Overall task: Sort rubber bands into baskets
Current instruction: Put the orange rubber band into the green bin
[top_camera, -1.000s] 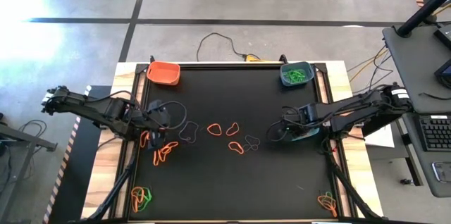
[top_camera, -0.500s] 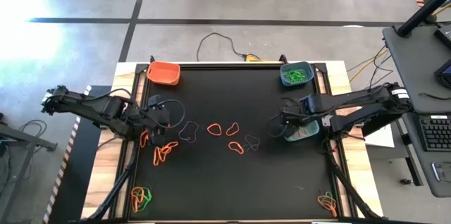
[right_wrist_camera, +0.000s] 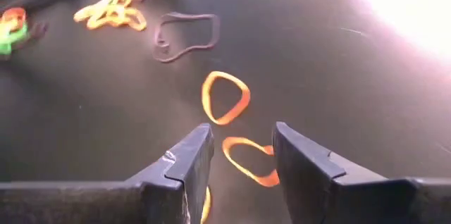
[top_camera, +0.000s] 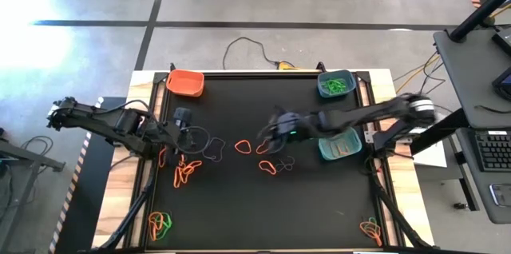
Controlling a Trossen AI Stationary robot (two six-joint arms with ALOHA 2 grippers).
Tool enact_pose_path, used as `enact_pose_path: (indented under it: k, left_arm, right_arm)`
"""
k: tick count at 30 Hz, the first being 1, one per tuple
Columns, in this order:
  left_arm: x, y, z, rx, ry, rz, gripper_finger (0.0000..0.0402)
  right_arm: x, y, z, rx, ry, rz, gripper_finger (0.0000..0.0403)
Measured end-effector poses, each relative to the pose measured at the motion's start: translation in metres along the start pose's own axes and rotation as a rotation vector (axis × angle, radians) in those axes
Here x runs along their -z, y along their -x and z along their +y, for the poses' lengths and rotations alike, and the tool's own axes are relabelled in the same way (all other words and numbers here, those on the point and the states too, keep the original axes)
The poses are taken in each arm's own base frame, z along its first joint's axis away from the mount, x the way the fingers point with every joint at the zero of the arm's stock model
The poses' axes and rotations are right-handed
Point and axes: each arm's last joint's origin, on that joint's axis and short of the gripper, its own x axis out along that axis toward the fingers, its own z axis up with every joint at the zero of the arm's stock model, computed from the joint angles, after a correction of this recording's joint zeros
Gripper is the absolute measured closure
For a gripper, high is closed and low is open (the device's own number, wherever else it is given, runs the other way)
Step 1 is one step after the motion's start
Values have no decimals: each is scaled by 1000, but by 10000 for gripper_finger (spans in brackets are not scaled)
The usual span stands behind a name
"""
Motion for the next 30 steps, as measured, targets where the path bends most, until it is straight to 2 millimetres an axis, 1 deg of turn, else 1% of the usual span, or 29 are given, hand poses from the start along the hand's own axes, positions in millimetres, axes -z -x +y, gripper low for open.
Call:
enact_pose_path:
  k: [2,5,9,13,16,22,26,30]
  left_arm:
    - [0,0,0,-1,-6,-2,248]
    - [-1,0,0,-2,2,-7,248]
    - [-2,0,1,-4,28,-22,248]
    - [-3,0,1,-7,35,-31,248]
    - [-4,-1,1,-9,43,-39,248]
    - [-3,-3,0,-8,130,-35,248]
    - [-2,-9,-1,-30,183,6,248]
    - [-4,-15,-1,-64,190,45,248]
  right_arm:
    - [-1,-26,5,6,51,32,261]
    - [-2,-57,8,35,111,102,261]
    - [-2,-88,10,55,189,153,261]
    - [7,-111,1,21,177,250,261]
    - [14,-115,-7,-5,150,359,262]
    - [31,-116,-8,-47,213,447,265]
    - [40,-121,-8,-64,264,476,279]
    - [43,-126,-11,-45,258,481,304]
